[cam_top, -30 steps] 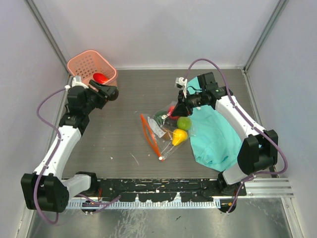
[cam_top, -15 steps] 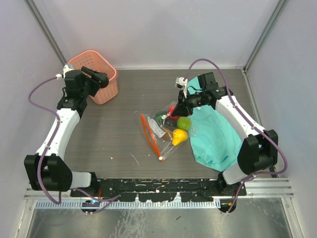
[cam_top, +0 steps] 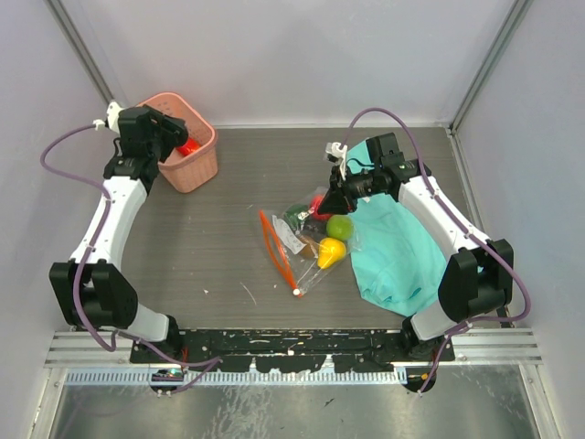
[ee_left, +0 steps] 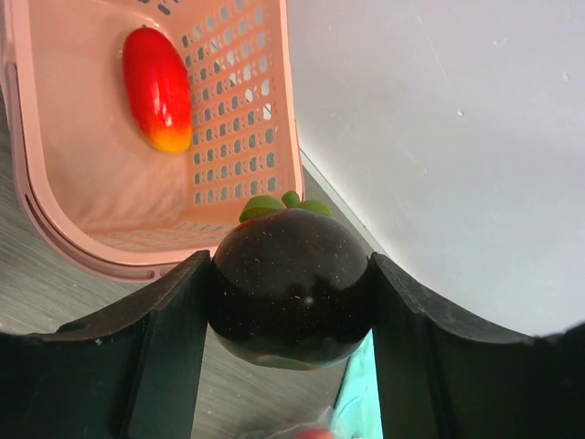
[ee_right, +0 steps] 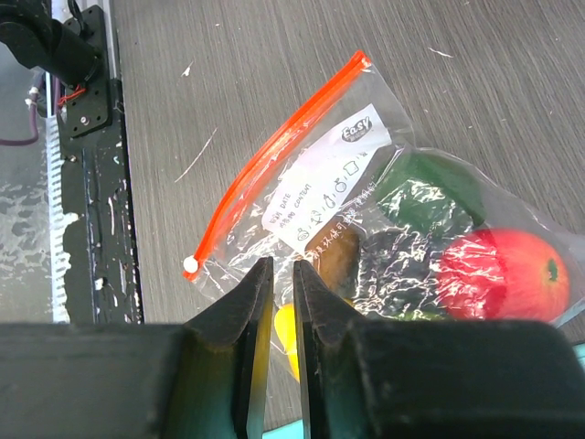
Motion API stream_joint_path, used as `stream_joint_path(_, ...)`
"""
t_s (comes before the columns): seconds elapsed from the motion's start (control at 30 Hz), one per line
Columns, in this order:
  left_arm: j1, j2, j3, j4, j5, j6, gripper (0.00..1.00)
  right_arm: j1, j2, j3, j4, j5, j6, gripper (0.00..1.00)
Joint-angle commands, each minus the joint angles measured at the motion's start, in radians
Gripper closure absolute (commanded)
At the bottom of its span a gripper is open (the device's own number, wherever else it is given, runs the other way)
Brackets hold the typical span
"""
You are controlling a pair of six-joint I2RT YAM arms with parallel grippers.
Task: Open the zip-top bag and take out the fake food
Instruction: Place the fake fruit in the bin.
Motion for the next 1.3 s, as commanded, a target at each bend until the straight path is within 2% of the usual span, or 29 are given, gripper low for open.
stream_joint_path(0.0, 0.015, 0.024, 0.08, -0.009, -0.07, 0.035, 0.96, -0.009, -0.045, 0.002, 0.022, -0.02, -0.015, 0.79)
stream_joint_path(0.33, 0.032, 0.14, 0.207, -0.059, -0.113, 0.052, 0.93, -0.012, -0.051, 0.003, 0.023, -0.023, -0.013, 0.79)
stream_joint_path(0.4, 0.036, 0.177, 0.244, -0.082, -0.114, 0.051, 0.91, -0.014, -0.049, 0.005, 0.023, -0.023, -0.011, 0.79)
stream_joint_path(0.43, 0.036, 0.196, 0.268, -0.098, -0.115, 0.047, 0.86, -0.015, -0.047, 0.005, 0.025, -0.021, -0.009, 0.79)
stream_joint_path(0.5, 0.038, 0.244, 0.314, -0.133, -0.114, 0.047, 0.72, -0.019, -0.043, 0.006, 0.026, -0.014, -0.01, 0.79)
stream_joint_path(0.57, 0.037, 0.285, 0.361, -0.167, -0.115, 0.056, 0.52, -0.024, -0.042, 0.004, 0.03, -0.003, -0.01, 0.79)
stream_joint_path(0.6, 0.039, 0.304, 0.385, -0.186, -0.121, 0.064, 0.1, -0.028, -0.042, 0.003, 0.034, -0.001, -0.009, 0.79)
stream_joint_path(0.63, 0.042, 0.322, 0.407, -0.202, -0.126, 0.069, 0.01, -0.034, -0.042, 0.003, 0.038, -0.001, -0.006, 0.79)
stream_joint_path(0.8, 0.072, 0.372, 0.494, -0.298, -0.088, 0.056, 0.02, -0.085, -0.04, -0.016, 0.055, -0.037, -0.02, 0.77)
stream_joint_path(0.9, 0.076, 0.332, 0.462, -0.303, -0.015, 0.084, 0.02, -0.128, -0.049, -0.027, 0.02, -0.07, -0.101, 0.76)
stream_joint_path(1.07, 0.077, 0.176, 0.248, -0.135, 0.203, 0.193, 0.02, -0.183, -0.111, -0.061, -0.036, -0.096, -0.203, 0.72)
stream_joint_path(1.27, 0.091, -0.089, -0.097, 0.174, 0.61, 0.29, 0.02, -0.204, -0.214, -0.14, -0.013, -0.091, -0.231, 0.66)
